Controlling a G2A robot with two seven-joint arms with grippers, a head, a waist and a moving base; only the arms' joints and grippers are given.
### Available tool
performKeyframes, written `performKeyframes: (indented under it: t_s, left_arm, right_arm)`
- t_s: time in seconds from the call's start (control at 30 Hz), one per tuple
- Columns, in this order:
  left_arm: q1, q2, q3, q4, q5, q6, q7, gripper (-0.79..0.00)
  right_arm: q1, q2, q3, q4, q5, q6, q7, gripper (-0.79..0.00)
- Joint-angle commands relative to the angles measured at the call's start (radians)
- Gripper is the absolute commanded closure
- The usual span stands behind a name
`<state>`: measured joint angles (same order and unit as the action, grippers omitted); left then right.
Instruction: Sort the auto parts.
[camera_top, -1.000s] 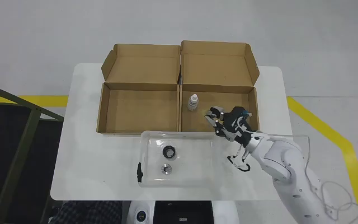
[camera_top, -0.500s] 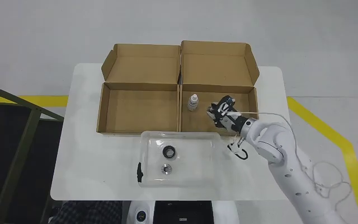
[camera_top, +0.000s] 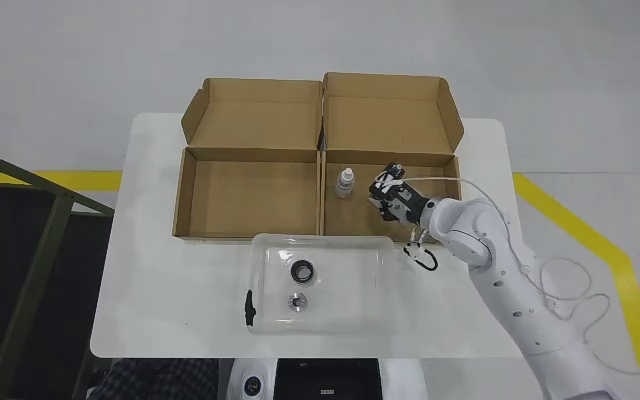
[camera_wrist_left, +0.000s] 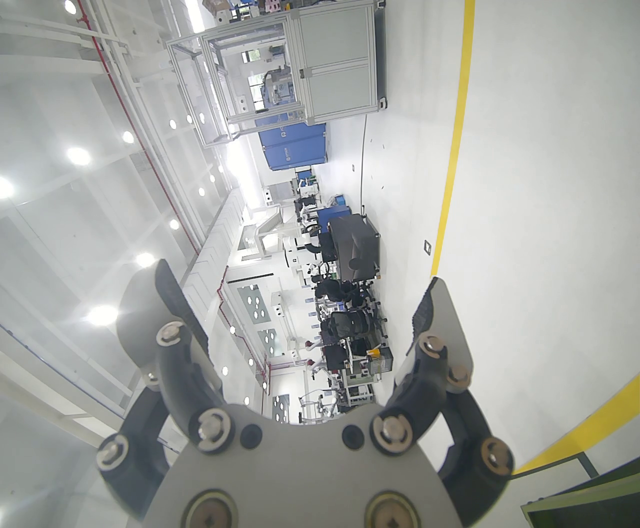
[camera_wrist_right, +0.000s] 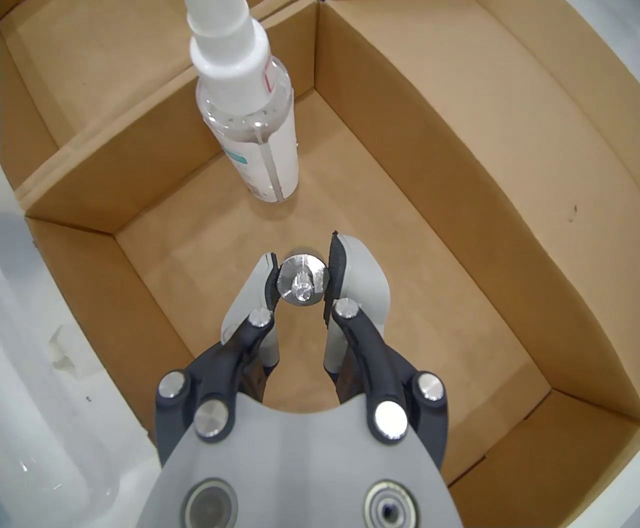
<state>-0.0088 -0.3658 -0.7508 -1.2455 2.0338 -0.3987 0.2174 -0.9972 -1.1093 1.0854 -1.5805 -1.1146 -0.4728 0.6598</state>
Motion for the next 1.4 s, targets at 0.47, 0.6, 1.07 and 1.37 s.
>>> performKeyframes:
  t_s: [0.47,0.6,1.07,1.37]
  left_arm:
    - [0.000,0.000,0.000,0.000,0.000,0.000,0.000,-0.785]
    - [0.000,0.000,0.000,0.000,0.000,0.000,0.000,-0.785]
    - [0.000,0.000,0.000,0.000,0.000,0.000,0.000,-0.785]
    - [0.000,0.000,0.000,0.000,0.000,0.000,0.000,-0.785]
  right_arm:
    - [0.076,-0.022,-0.075,0.080,0.000,-0.003,0.049,-0.243]
    - [0.076,-0.023,-0.075,0.071,-0.004,0.001,0.045,-0.379]
    - [-0.064,0.004,0.005,-0.218,-0.037,-0.035,0.000,-0.382]
    - [-0.157,0.013,-0.018,-0.381,-0.065,-0.089,-0.015,-0.388]
